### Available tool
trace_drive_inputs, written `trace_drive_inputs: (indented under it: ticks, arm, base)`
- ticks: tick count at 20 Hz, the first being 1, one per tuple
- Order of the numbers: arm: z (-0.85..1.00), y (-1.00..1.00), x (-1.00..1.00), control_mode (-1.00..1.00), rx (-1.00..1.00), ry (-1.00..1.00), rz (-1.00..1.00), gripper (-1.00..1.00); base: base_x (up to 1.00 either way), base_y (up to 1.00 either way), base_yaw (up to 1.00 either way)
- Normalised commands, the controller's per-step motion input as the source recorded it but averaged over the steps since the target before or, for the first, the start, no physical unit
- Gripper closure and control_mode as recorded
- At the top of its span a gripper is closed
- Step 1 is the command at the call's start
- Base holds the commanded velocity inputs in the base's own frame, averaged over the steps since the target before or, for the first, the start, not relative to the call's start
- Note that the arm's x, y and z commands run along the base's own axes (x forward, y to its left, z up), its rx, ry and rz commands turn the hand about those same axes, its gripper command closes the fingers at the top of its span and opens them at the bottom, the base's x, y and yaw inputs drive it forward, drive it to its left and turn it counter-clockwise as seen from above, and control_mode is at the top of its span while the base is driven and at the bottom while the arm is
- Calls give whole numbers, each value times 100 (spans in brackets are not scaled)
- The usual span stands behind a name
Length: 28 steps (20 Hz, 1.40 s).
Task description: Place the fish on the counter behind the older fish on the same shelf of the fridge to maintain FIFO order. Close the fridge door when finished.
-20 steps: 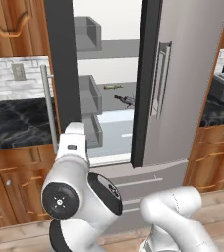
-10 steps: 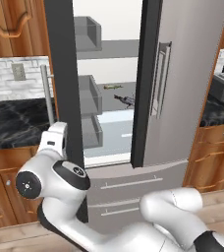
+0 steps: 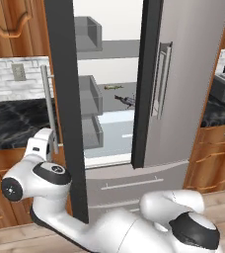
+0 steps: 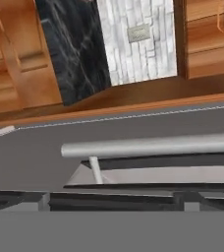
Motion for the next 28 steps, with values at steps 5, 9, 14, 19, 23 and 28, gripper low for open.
trace_drive_inputs:
  ticks: [5,9,14,19,23,28]
  arm:
    - [-23,-21,71,-100,0,0,-3,-100]
    - [-16,-92,19,-100,3,0,-2,-100]
    - [-5,-100,0,-100,6,0,-5,-100]
    - [0,-100,25,-100,7,0,-4,-100]
    - [0,-100,76,-100,10,0,-2,-100]
    - [0,-97,80,-100,11,0,0,-100]
  base:
    - [0,0,0]
    - [0,0,0]
    - [0,0,0]
    - [0,0,0]
    - [0,0,0]
    - [0,0,0]
